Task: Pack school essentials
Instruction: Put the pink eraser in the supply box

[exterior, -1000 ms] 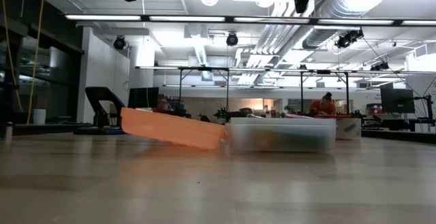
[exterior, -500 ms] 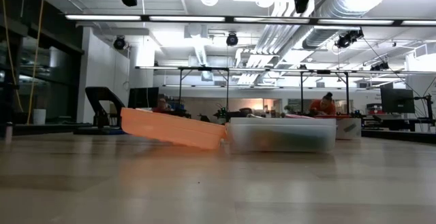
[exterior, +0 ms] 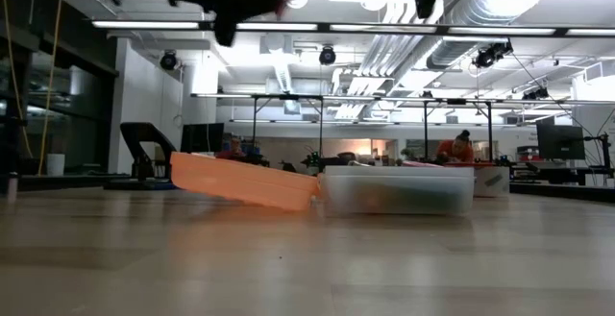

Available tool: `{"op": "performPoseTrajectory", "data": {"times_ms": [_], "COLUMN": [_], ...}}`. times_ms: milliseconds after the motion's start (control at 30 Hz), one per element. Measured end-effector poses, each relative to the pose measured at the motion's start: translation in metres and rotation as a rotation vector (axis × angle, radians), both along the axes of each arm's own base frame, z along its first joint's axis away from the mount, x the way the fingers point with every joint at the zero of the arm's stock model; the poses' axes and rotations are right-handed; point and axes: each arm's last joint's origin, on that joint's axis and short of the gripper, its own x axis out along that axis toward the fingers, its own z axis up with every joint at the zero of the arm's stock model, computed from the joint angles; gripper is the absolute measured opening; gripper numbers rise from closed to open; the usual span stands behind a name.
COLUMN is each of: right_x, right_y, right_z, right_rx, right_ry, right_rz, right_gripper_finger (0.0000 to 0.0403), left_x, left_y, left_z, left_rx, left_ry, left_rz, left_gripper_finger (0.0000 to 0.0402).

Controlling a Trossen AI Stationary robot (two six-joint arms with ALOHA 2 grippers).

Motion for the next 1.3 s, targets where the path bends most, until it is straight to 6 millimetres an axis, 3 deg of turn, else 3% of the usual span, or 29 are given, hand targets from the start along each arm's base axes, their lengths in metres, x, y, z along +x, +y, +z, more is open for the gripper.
{"op": "performPoseTrajectory", "data": {"times_ms": [367,633,900,1300], "right_x": [0.0,0.0,0.0,0.0], "right_y": [-0.001,-0.001,-0.001,-0.001], "right_z": [0.0,-0.003,-0.005,-0.005], "right_rx": [0.006,0.016,0.035,0.034], "right_ry": [0.003,0.031,0.045,0.045], "right_rz": [-0.018,-0.021,-0.022,-0.022], "right_gripper_finger": [0.0124,0.0124,0.0124,0.0124], "left_x": [0.096,0.14,0.15,0.146], "left_y": [0.024,0.04,0.044,0.044], "left_z": [-0.045,-0.084,-0.103,-0.107], "left_rx": [0.084,0.144,0.232,0.258], "left_ry": [0.317,0.523,0.688,0.753], "left_rz": [0.011,-0.032,-0.09,-0.065], "left_gripper_finger": [0.009,0.009,0.009,0.009]}}
